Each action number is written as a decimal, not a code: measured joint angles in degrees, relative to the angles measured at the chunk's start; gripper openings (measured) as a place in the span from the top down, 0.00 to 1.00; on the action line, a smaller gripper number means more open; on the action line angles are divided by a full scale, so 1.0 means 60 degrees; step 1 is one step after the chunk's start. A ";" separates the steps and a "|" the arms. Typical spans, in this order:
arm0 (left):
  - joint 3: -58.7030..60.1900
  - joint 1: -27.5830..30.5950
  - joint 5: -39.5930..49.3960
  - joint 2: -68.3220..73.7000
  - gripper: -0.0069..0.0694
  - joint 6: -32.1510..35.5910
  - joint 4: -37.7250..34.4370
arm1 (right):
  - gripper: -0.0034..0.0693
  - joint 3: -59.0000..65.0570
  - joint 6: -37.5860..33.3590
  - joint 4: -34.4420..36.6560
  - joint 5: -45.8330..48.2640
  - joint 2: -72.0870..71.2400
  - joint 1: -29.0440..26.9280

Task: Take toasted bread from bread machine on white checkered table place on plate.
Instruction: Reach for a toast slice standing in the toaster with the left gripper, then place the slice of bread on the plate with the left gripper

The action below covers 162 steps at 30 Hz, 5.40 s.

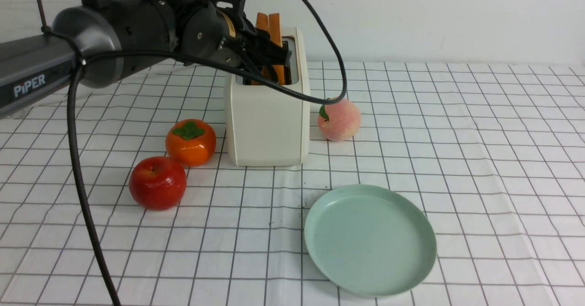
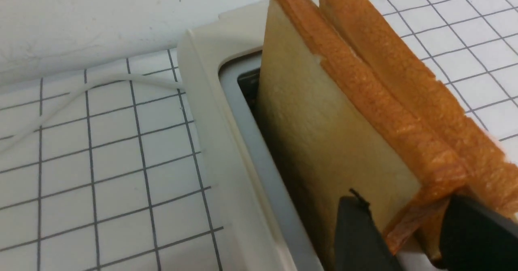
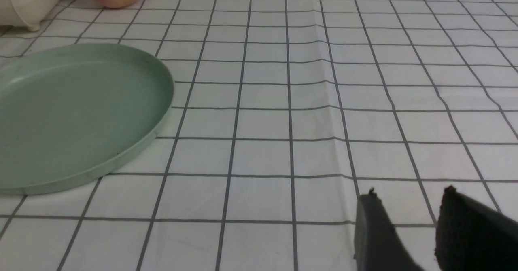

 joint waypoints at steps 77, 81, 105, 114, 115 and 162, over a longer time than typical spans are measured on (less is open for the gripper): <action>0.0908 0.0020 0.3420 -0.4784 0.79 0.2417 -0.5336 | 0.62 0.0000 0.0000 0.0000 0.0000 0.0000 0.0000; 0.2086 0.0020 0.4710 -0.4807 0.79 0.4695 -0.8667 | 0.62 0.0000 0.0000 0.0000 0.0000 0.0000 0.0000; 0.4765 -0.0567 0.3366 -0.0870 0.79 1.1936 -1.6261 | 0.62 0.0000 0.0000 0.0000 0.0000 0.0000 0.0000; 0.4749 -0.0567 0.3290 -0.0091 0.79 1.2905 -1.7667 | 0.62 0.0000 0.0000 0.0000 0.0000 0.0000 0.0000; 0.4749 -0.0567 0.3341 -0.0059 0.79 1.2915 -1.7731 | 0.62 0.0000 0.0000 0.0000 0.0000 0.0000 0.0000; 0.4698 -0.0567 0.1816 -0.0972 0.36 1.3396 -1.4687 | 0.62 0.0000 0.0000 0.0006 0.0000 0.0000 0.0000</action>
